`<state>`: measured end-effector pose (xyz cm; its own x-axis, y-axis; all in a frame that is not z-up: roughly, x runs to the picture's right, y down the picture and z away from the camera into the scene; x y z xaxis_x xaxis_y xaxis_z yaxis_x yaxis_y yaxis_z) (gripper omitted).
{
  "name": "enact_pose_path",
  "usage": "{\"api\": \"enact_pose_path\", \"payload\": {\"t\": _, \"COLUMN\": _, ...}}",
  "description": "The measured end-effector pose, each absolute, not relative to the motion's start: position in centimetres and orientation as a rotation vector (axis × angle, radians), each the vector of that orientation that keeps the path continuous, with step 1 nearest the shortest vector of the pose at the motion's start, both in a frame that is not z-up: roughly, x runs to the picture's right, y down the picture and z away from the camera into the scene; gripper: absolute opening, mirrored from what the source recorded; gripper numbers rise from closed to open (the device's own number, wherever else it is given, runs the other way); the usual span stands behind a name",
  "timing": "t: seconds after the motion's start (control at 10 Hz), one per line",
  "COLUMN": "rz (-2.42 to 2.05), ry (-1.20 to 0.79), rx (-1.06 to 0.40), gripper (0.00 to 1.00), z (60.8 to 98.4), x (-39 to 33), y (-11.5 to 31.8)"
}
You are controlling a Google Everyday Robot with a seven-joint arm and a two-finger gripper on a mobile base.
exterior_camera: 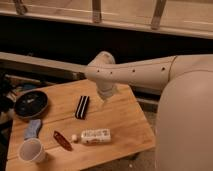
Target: Move the arm in a circular motion
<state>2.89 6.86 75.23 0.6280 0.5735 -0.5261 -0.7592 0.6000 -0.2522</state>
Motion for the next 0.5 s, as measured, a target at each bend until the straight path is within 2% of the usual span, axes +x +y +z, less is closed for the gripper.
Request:
{"api": "enact_pose_path", "payload": {"t": 0.2, "rz": 0.814, "ry": 0.394, "rx": -0.483, "gripper": 0.80, "z": 76.0, "x": 3.2, "y": 5.7}}
{"api": "enact_pose_path", "payload": {"t": 0.5, "rz": 0.815, "ry": 0.341, "rx": -0.475, "gripper": 0.80, "z": 79.0, "x": 1.4, "y": 1.7}}
